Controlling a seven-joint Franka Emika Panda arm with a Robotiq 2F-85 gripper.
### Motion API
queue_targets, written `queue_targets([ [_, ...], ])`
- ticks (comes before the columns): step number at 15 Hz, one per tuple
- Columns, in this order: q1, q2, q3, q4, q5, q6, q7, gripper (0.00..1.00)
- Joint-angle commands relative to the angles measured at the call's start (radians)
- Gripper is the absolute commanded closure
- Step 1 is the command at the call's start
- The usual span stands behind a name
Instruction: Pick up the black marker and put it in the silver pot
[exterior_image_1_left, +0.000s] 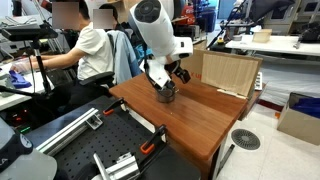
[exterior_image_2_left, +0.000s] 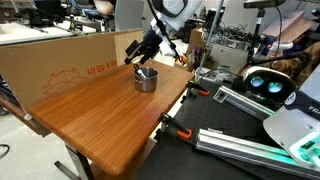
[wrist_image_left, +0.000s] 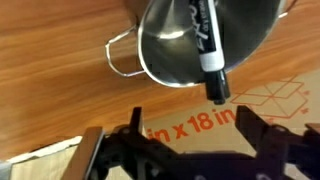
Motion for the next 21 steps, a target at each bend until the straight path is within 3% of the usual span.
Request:
queue_targets([
  [1, 0.003, -0.033, 0.022, -0.036, -0.026, 0.03, 0.032, 0.0],
  [8, -0.033, -0.218, 0.108, -0.212, -0.178, 0.013, 0.315, 0.0],
  [12, -0.026, -0.335, 0.108, -0.299, -0.327, -0.006, 0.531, 0.0],
  [13, -0.011, -0.277, 0.09, -0.239, -0.244, 0.009, 0.421, 0.0],
  [15, -0.011, -0.314, 0.093, -0.275, -0.289, 0.008, 0.487, 0.0],
  [21, -0.011, -0.318, 0.094, -0.285, -0.294, 0.006, 0.498, 0.0],
])
